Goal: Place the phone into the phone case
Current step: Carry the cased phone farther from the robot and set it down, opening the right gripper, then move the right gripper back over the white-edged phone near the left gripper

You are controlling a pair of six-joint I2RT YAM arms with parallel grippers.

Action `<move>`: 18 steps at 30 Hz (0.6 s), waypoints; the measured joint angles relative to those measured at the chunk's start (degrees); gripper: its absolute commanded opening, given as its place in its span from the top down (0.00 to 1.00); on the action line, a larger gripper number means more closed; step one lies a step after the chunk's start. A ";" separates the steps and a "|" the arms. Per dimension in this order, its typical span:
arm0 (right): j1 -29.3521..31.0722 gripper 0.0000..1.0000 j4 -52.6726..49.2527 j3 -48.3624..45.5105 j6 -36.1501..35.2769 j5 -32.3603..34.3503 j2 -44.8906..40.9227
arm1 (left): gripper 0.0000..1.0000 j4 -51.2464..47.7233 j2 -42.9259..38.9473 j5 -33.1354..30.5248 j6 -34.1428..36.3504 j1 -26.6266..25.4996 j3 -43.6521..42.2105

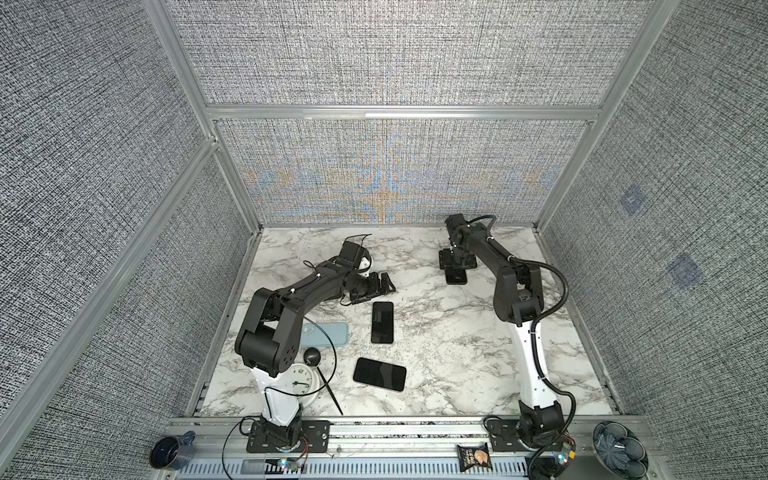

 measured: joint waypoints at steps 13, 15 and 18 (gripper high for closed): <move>1.03 0.17 0.90 -6.78 1.29 0.63 -9.11 | 0.02 0.02 -2.56 0.20 0.15 0.02 -1.60; 1.62 0.18 1.40 -9.75 1.79 0.57 -11.56 | 0.03 0.00 -3.56 0.20 0.15 0.02 -2.34; 2.93 0.18 2.25 -15.23 3.23 0.13 -15.93 | 0.03 -0.20 -5.57 -0.04 0.09 0.02 -3.89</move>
